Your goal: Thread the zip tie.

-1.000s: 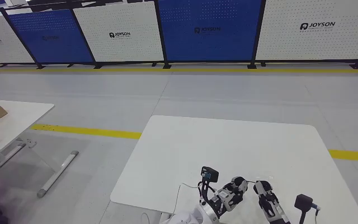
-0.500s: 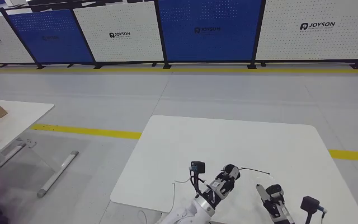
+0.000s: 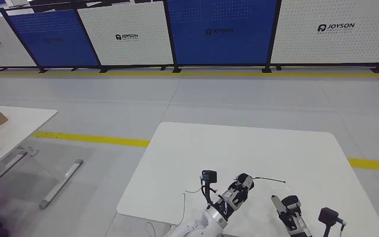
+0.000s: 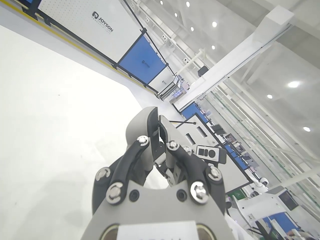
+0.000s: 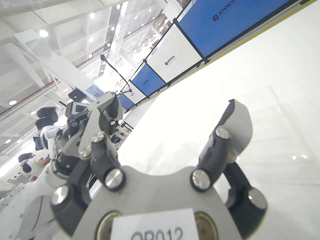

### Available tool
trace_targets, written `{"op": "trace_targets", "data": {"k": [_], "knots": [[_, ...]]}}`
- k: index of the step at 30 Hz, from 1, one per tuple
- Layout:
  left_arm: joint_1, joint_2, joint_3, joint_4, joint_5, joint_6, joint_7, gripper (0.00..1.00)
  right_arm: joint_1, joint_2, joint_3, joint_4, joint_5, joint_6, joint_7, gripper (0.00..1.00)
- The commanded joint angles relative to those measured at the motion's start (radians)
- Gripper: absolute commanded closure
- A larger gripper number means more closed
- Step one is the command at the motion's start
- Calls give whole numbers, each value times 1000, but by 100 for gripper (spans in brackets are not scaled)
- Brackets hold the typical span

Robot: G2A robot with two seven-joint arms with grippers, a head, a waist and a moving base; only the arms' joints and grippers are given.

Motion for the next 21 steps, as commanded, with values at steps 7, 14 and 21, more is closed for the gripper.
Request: {"op": "trace_targets", "data": {"k": [7, 14, 21], "knots": [[-4, -7, 13, -7, -51, 3, -4, 100, 2, 0, 1, 0, -2, 2, 0, 0], [-15, -21, 26, -5, -186, 3, -15, 100, -1, 0, 38, 15, -184, 14, -80, 0], [-16, -25, 8, -23, -407, 34, -137, 100, -29, 6, 86, 6, -425, 83, -98, 0]]}}
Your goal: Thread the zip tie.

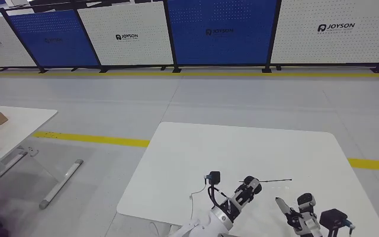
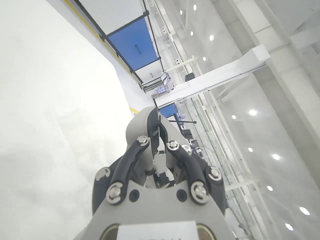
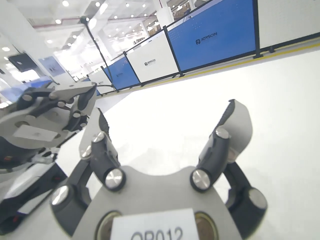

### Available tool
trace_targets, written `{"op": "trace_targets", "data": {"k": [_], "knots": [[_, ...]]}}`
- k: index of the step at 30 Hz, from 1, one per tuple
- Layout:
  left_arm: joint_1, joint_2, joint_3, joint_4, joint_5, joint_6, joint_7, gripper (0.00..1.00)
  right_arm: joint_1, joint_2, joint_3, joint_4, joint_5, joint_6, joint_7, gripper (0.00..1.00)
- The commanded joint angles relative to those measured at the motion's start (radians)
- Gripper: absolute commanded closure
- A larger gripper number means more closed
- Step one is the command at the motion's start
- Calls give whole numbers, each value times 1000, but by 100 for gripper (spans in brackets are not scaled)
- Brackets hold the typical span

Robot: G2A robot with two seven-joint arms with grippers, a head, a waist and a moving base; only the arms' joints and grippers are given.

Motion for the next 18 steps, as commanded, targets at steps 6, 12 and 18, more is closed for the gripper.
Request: {"op": "trace_targets", "data": {"k": [6, 12, 18], "knots": [[-5, 0, -7, 0, -35, 8, -24, 100, -9, -1, 7, -7, -42, 28, -12, 0], [-6, -1, -4, -2, -66, 10, -41, 100, 17, 0, -1, 8, 46, -54, 93, 0], [-26, -6, 1, 4, -144, 23, -99, 100, 78, 7, -15, 10, 135, -73, 311, 0]]}}
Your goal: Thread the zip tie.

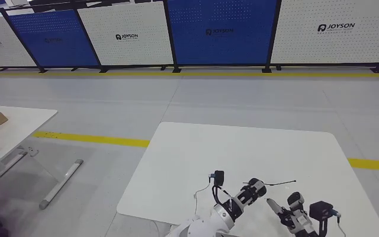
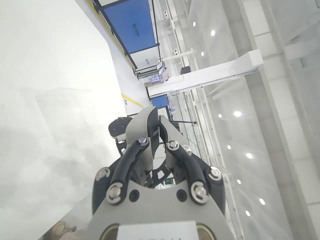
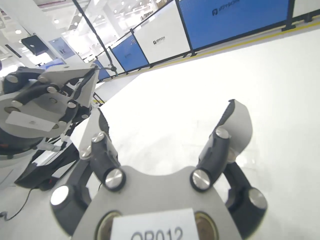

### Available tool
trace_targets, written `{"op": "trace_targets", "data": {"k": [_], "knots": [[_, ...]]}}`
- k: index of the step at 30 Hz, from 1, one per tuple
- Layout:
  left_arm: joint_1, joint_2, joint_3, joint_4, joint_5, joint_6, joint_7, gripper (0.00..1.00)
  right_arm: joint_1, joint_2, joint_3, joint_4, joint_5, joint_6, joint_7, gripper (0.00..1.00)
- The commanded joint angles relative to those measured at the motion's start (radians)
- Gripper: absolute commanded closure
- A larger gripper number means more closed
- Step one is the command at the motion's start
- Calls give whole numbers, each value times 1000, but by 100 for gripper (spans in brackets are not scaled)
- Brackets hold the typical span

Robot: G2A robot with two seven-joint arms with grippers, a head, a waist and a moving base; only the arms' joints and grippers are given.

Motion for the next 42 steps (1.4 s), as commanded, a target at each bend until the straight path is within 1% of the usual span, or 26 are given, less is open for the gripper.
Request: {"op": "trace_targets", "data": {"k": [1, 3, 11, 12, 14, 16, 18, 20, 22, 28, 31, 32, 33, 34, 35, 37, 38, 40, 42], "knots": [[-4, -1, 4, 1, -16, 10, -14, 100, 21, 2, -2, 0, 11, 1, 66, 0], [-9, -2, 3, 1, -17, 18, -15, 100, 30, 2, -2, 0, 5, 1, 76, 0], [-9, -2, 3, 1, -17, 18, -15, 100, 30, 2, -2, 0, 5, 1, 76, 0], [-9, -2, 3, 1, -17, 18, -15, 100, 31, 2, -2, 1, 5, 4, 75, 0], [-8, -2, 4, 2, -20, 13, -12, 100, 33, -2, -2, 3, 14, 35, 45, 0], [-9, -3, 6, 3, -25, 4, -7, 100, 34, -6, -2, 8, 33, 48, 8, 0], [-9, -4, 8, 6, -26, -4, -2, 100, 35, -8, -2, 14, 44, 53, -5, 0], [-10, -5, 11, 10, -24, -3, -1, 100, 38, -9, -3, 20, 55, 51, 22, 0], [-11, -5, 14, 12, -22, 2, 1, 100, 45, -8, -2, 17, 58, 65, 65, 0], [-11, -5, 14, 12, -22, 2, 1, 100, 45, -8, -2, 17, 58, 65, 65, 0], [-11, -5, 14, 14, -22, 2, 0, 100, 51, -11, -4, 21, 57, 79, 50, 0], [-11, -6, 15, 15, -24, 1, 0, 100, 50, -12, -6, 20, 52, 86, 38, 62], [-12, -6, 15, 17, -26, 0, 0, 100, 48, -14, -9, 19, 50, 92, 24, 86], [-13, -6, 15, 19, -27, -1, 1, 100, 48, -15, -11, 19, 49, 94, 19, 91], [-14, -7, 15, 20, -28, -1, 1, 100, 48, -16, -12, 18, 47, 95, 17, 87], [-15, -7, 16, 22, -28, 0, 3, 100, 47, -16, -15, 14, 35, 91, 24, 74], [-15, -7, 16, 23, -28, 1, 4, 100, 48, -16, -17, 12, 30, 85, 33, 70], [-16, -8, 17, 24, -26, 4, 9, 100, 49, -16, -18, 9, 27, 71, 49, 65], [-17, -8, 18, 25, -25, 5, 10, 100, 49, -16, -17, 7, 27, 64, 52, 64]]}}
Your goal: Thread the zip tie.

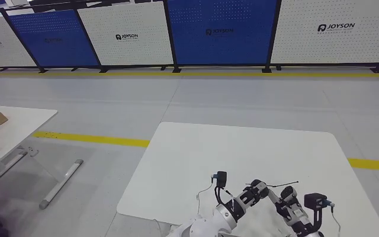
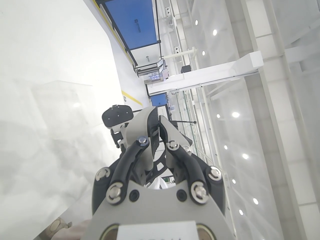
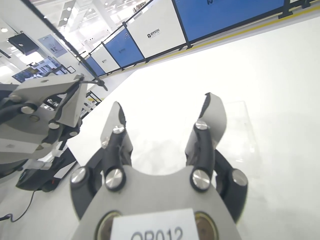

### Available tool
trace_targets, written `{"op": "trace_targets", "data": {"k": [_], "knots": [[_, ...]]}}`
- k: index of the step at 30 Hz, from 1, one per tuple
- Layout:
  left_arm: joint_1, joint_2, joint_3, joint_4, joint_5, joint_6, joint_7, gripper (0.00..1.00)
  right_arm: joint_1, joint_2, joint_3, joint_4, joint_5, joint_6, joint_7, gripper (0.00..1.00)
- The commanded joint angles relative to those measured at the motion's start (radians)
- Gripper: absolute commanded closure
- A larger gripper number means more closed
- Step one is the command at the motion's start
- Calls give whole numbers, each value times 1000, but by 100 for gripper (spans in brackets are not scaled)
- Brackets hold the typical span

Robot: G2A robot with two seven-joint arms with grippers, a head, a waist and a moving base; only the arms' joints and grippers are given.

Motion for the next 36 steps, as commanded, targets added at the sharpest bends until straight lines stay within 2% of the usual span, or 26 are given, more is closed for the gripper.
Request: {"op": "trace_targets", "data": {"k": [1, 3, 7, 15, 30, 31, 36], "knots": [[-1, -1, 2, 2, 1, 2, 1, 100, 0, 0, 1, -1, 1, -7, 0, 64], [-4, -2, 5, 6, 3, 3, 2, 100, -2, -1, 2, -3, 2, -11, -4, 61], [-7, -3, 9, 12, 3, 3, 3, 100, -3, -2, 2, -9, -5, -14, 2, 63], [-13, -6, 17, 19, 12, 8, 3, 100, -7, -4, 5, -22, -8, -33, 13, 58], [-22, -11, 26, 31, 19, 16, 13, 100, -30, -7, 19, -42, -26, -50, -27, 68], [-23, -11, 26, 32, 18, 15, 14, 100, -31, -8, 20, -43, -26, -52, -29, 71], [-24, -13, 29, 41, 20, 17, 16, 100, -35, -8, 23, -46, -34, -58, -31, 71]]}}
